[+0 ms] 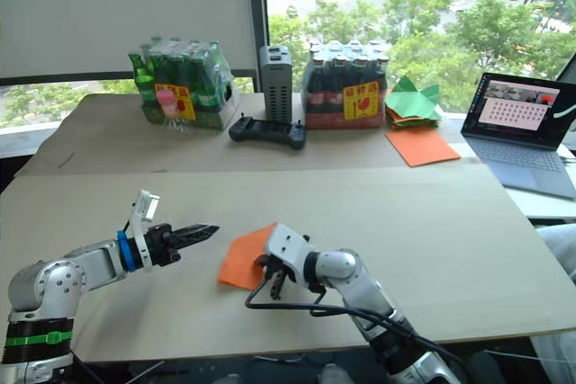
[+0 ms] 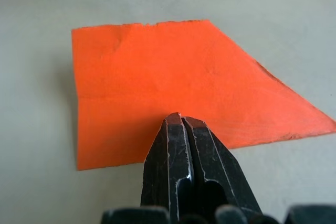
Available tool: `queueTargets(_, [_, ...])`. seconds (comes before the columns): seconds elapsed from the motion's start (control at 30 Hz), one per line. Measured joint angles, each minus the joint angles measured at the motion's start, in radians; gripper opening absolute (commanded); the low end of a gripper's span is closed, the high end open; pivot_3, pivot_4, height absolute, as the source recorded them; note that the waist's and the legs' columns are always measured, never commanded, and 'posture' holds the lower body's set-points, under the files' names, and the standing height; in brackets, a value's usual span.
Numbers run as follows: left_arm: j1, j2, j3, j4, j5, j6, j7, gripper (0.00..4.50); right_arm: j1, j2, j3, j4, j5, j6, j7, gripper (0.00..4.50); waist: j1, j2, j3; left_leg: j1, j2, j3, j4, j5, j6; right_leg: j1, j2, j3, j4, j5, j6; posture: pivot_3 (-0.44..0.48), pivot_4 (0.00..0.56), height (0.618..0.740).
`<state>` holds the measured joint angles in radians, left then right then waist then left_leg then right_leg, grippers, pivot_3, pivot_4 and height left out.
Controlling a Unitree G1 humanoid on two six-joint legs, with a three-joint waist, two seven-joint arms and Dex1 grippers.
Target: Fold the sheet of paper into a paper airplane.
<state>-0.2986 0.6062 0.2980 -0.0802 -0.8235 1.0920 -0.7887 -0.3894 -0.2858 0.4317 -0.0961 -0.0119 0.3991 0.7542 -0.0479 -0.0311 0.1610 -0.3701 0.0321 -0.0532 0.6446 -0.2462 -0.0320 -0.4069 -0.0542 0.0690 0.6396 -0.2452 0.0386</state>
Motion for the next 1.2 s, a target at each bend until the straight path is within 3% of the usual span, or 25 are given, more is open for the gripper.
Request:
queueTargets(0.07, [0.005,0.022,-0.006,0.010,-0.001,0.001,-0.015,2.87,0.000,-0.004,-0.007,-0.015,0.000,0.001,0.000,0.00,0.001,0.000,0.001,0.000,0.000,0.000,0.000,0.000,0.000,0.000,0.000,0.000,0.000,0.000,0.000,0.000,0.150,0.740])
queueTargets(0.43, [-0.035,0.098,-0.134,0.101,0.056,-0.046,-0.136,2.87,0.004,-0.011,-0.014,-0.025,0.000,0.006,-0.002,0.00,0.002,0.000,0.002,-0.001,0.000,0.000,0.000,0.000,0.000,-0.001,0.000,0.000,0.000,0.000,0.000,0.000,0.150,0.740])
queueTargets(0.67, [-0.208,0.134,-0.209,0.215,0.119,-0.106,-0.244,2.87,0.009,-0.019,-0.016,-0.031,0.000,0.006,-0.008,0.00,0.004,-0.002,0.004,-0.007,0.000,0.000,0.000,0.000,0.000,-0.007,0.000,0.000,0.001,0.000,0.000,0.000,0.150,0.740])
queueTargets(0.77, [-0.265,0.134,-0.231,0.259,0.129,-0.110,-0.274,2.87,0.010,-0.020,-0.016,-0.034,0.000,0.006,-0.011,0.00,0.003,-0.002,0.004,-0.016,-0.001,0.000,0.003,0.001,-0.001,-0.016,0.000,0.000,0.005,0.000,0.000,0.000,0.150,0.740])
queueTargets(1.2, [-0.315,0.087,-0.307,0.290,0.113,0.002,-0.345,2.87,0.020,-0.030,-0.020,-0.052,0.000,0.018,-0.033,0.00,0.001,-0.002,0.004,-0.016,-0.001,0.000,0.005,0.001,-0.001,-0.017,0.000,0.000,0.007,0.000,-0.001,0.000,0.150,0.740])
